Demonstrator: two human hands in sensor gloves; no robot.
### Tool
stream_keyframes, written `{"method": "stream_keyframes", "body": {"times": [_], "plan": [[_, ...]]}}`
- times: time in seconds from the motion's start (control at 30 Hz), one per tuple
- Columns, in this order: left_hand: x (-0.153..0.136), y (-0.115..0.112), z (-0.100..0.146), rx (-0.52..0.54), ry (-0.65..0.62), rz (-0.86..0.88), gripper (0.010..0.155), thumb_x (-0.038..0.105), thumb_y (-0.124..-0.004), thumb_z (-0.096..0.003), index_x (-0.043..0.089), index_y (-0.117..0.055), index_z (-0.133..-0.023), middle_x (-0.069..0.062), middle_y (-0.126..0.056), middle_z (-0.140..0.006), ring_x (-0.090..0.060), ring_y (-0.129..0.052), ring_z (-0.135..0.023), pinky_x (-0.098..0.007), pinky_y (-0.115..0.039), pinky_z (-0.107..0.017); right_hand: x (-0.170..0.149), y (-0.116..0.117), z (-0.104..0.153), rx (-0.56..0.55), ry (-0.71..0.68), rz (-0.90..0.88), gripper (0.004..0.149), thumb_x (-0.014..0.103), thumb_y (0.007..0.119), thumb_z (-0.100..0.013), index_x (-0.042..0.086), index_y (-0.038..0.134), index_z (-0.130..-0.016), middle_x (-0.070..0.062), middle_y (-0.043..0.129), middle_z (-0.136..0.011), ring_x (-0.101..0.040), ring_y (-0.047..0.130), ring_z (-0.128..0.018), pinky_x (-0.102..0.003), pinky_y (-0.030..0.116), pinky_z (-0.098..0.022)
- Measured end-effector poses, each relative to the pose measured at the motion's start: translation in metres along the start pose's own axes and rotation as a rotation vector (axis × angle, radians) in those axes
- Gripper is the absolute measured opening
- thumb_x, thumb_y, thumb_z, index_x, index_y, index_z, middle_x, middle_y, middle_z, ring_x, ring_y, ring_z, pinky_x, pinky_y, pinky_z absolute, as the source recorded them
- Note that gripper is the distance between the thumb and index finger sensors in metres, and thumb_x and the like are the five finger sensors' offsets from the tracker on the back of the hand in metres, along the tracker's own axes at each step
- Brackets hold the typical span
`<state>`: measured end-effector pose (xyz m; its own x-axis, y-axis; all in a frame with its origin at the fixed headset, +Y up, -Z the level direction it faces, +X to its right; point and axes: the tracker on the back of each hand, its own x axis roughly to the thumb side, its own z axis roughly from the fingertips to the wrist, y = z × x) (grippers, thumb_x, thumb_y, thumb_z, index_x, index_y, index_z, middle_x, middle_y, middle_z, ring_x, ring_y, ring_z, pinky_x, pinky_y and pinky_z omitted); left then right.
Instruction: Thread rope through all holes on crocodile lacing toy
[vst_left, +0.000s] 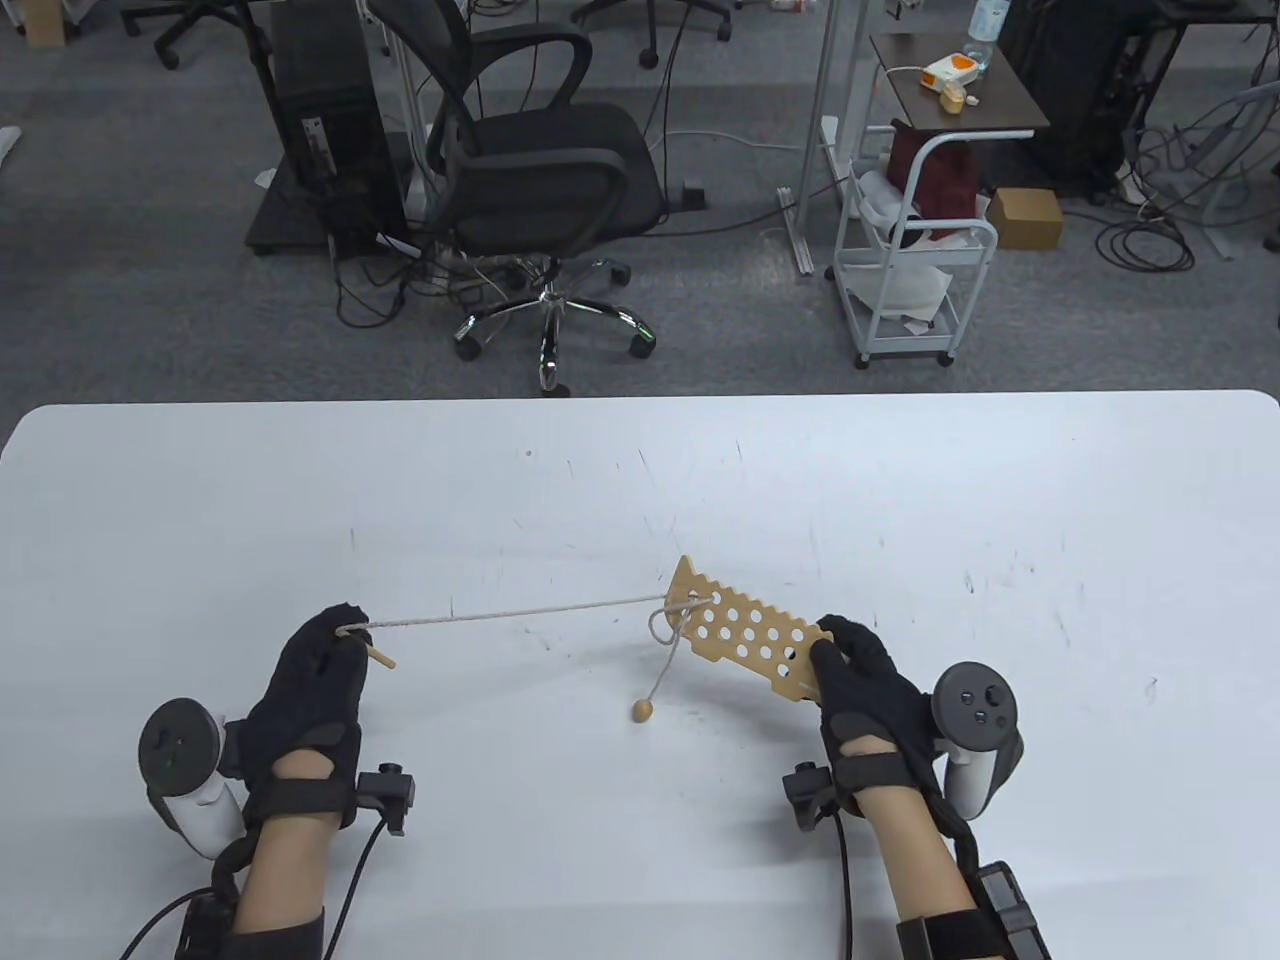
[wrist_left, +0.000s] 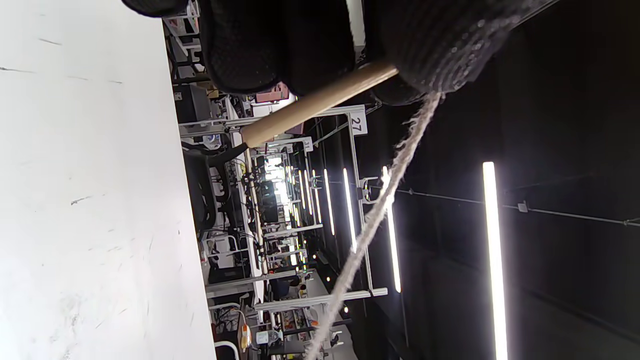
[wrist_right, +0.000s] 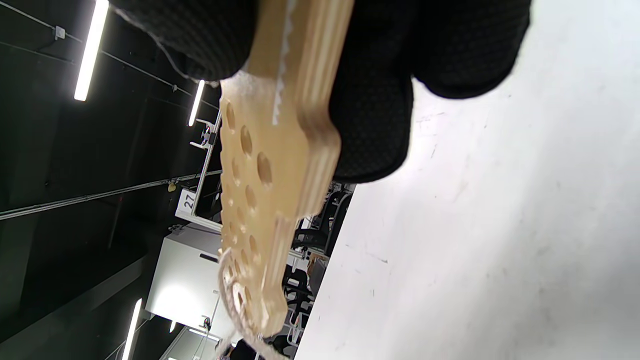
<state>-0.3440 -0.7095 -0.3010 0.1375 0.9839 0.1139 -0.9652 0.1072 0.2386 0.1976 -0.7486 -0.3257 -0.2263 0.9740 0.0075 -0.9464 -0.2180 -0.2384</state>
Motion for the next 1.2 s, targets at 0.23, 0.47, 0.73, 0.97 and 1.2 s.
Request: {"method": "stream_keyframes", "body": {"times": [0.23,0.47,0.73,0.97,1.2], "plan": [[0.001,0.005,0.000,0.018,-0.001,0.020,0.046,0.049,-0.081,-0.0456,0.045,-0.078,-0.092,0.003,-0.078,-0.093,-0.028,-0.077,-0.090,-0.057,-0.051,-0.076,-0.005,-0.008,-0.004,-0.032,0.035,-0.014,0.048,0.033,0.075,-0.048,0.011,0.069,-0.090,-0.008,0.092,-0.073,-0.029,0.102,-0.054,-0.048,0.077,-0.046],[0.000,0.011,0.000,0.033,0.007,0.042,0.046,0.049,-0.081,-0.0457,0.046,-0.078,-0.092,0.003,-0.078,-0.094,-0.029,-0.077,-0.091,-0.057,-0.051,-0.076,-0.005,-0.015,-0.006,-0.069,0.026,0.010,0.047,0.033,0.075,-0.048,0.011,0.069,-0.090,-0.008,0.092,-0.073,-0.029,0.102,-0.054,-0.048,0.077,-0.046],[0.003,0.016,0.001,0.060,-0.013,0.045,0.046,0.049,-0.081,-0.0459,0.046,-0.078,-0.092,0.003,-0.078,-0.094,-0.028,-0.077,-0.091,-0.057,-0.051,-0.076,-0.004,-0.024,-0.006,-0.132,0.015,0.062,0.047,0.033,0.075,-0.048,0.012,0.070,-0.090,-0.008,0.092,-0.073,-0.029,0.102,-0.055,-0.048,0.077,-0.046],[0.005,0.024,0.001,0.093,-0.021,0.086,0.046,0.049,-0.080,-0.0461,0.046,-0.077,-0.092,0.003,-0.077,-0.094,-0.028,-0.077,-0.091,-0.057,-0.051,-0.076,-0.007,-0.030,-0.008,-0.166,0.034,0.088,0.047,0.032,0.075,-0.048,0.012,0.069,-0.090,-0.008,0.092,-0.073,-0.029,0.102,-0.055,-0.048,0.077,-0.046],[0.007,0.030,0.002,0.117,-0.031,0.103,0.046,0.050,-0.080,-0.0464,0.046,-0.077,-0.092,0.004,-0.077,-0.094,-0.027,-0.077,-0.091,-0.057,-0.051,-0.077,-0.009,-0.036,-0.008,-0.232,0.034,0.163,0.047,0.032,0.075,-0.048,0.012,0.070,-0.090,-0.008,0.093,-0.073,-0.029,0.102,-0.054,-0.049,0.077,-0.045]]}}
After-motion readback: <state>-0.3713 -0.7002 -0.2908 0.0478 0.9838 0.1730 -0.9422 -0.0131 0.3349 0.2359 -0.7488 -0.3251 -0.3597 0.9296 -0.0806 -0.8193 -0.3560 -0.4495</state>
